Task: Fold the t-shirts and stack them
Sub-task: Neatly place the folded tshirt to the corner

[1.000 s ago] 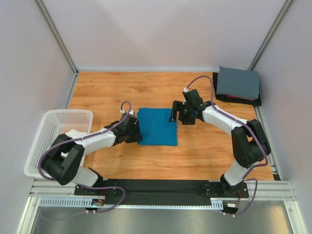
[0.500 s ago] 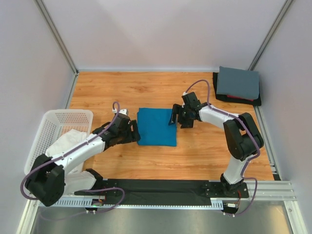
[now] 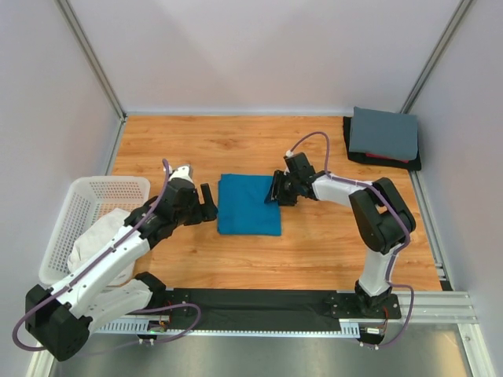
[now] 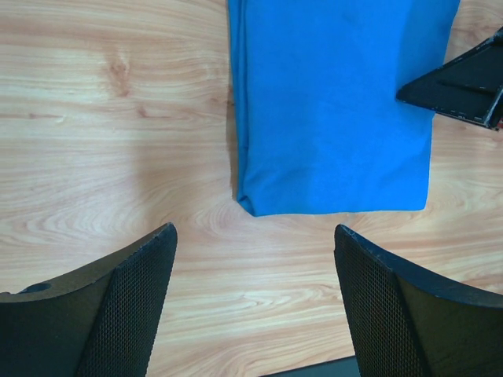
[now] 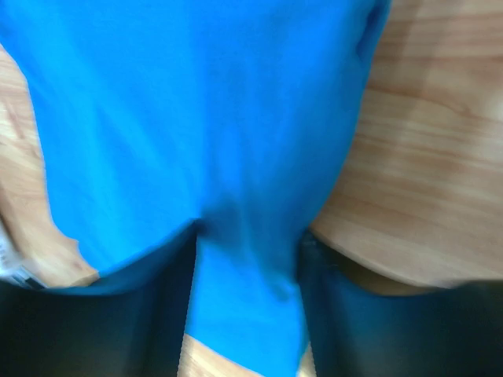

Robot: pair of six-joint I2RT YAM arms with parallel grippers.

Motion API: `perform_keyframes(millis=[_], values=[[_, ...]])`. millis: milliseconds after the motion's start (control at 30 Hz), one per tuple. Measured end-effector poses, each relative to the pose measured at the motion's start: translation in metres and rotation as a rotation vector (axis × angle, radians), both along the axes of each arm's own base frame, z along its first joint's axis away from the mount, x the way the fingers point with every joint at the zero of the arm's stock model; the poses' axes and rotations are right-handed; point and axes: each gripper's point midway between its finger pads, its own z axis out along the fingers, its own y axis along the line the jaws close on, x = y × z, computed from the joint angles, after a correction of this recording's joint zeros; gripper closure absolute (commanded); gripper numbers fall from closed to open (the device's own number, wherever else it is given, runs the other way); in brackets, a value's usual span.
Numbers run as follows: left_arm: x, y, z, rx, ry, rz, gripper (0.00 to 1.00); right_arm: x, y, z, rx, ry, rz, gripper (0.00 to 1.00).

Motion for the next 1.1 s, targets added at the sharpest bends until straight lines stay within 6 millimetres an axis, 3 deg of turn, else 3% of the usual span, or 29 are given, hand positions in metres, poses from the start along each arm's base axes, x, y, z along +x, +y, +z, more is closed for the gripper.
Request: perform_keyframes(millis=[67, 100, 133, 333, 500, 600, 833, 1100], values=[[-0.002, 0.004, 0.0, 0.008, 0.003, 0.007, 0.12, -0.002, 0.004, -0.004, -0.002, 0.004, 0.006, 0.74], [-0.003, 0.006, 0.0, 0.012, 0.004, 0.009, 0.12, -0.003, 0.005, -0.006, -0.005, 0.008, 0.008, 0.93], [-0.004, 0.008, 0.0, 0.015, 0.006, 0.012, 0.12, -0.004, 0.005, -0.009, -0.012, 0.008, 0.01, 0.99], [-0.008, 0.015, 0.007, 0.009, -0.012, 0.025, 0.12, -0.002, 0.0, -0.01, -0.059, 0.019, -0.001, 1.0], [-0.008, 0.027, 0.007, 0.027, -0.008, 0.049, 0.12, 0.01, -0.028, -0.004, -0.187, 0.008, -0.008, 1.0], [-0.005, 0.034, 0.01, 0.035, -0.011, 0.062, 0.1, 0.035, -0.054, 0.009, -0.245, -0.02, -0.037, 0.99], [0.01, 0.043, 0.029, 0.028, -0.058, 0.066, 0.09, 0.116, -0.12, 0.05, -0.412, -0.153, -0.12, 1.0], [0.037, 0.044, 0.035, 0.039, -0.04, 0.061, 0.09, 0.187, -0.185, 0.059, -0.539, -0.17, -0.167, 1.0]])
